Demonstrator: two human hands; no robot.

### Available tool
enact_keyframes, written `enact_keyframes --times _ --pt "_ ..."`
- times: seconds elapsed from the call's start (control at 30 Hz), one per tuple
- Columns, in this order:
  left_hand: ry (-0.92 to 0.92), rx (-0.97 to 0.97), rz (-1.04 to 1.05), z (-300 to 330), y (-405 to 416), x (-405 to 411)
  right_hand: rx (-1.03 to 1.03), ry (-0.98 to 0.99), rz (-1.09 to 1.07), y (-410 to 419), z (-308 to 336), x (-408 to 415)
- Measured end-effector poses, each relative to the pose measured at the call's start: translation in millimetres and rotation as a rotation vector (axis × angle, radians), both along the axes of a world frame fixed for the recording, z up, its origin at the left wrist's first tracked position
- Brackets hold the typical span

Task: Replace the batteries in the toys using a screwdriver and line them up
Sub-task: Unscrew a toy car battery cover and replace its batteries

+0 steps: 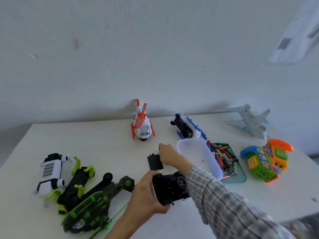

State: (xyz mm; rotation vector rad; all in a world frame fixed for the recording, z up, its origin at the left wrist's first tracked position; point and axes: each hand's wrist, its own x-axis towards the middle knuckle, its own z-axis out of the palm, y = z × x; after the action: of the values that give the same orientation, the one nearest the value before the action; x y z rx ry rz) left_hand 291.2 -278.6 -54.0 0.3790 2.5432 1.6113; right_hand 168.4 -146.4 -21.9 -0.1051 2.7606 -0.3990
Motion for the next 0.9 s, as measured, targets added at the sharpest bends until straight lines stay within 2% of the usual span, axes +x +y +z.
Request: enact_keyframes --times 0.07,0.2,0.3,0.4,0.53,0.6,0.7,0.77,0.9 --pt "0.008 -0.003 -0.001 -1 1 1 0.056 0.031 0.027 2 -2 4" --pt "-0.008 0.015 0.007 -2 1 -3 0.007 0.099 0.005 6 -10 4" --pt "-0.028 0.007 -0.004 -2 0 -8 -0.148 0.149 -0.027 18 3 11" --pt "-0.024 -0.019 -0.018 1 0 -13 -0.311 0.296 -0.108 50 24 28" --pt "-0.016 -0.059 -0.024 1 2 -14 -0.44 0.411 -0.325 121 36 52" --pt "-0.03 -0.062 -0.019 1 3 -13 -0.405 0.455 -0.439 161 31 57" --pt "-0.013 -0.051 0.017 1 2 -11 -0.3 0.422 -0.51 206 17 64" --pt "0.016 -0.047 0.045 1 4 -9 -0.245 0.351 -0.462 225 7 67" --pt "0.004 -0.013 0.077 2 8 -7 -0.116 0.18 -0.211 233 -6 64"
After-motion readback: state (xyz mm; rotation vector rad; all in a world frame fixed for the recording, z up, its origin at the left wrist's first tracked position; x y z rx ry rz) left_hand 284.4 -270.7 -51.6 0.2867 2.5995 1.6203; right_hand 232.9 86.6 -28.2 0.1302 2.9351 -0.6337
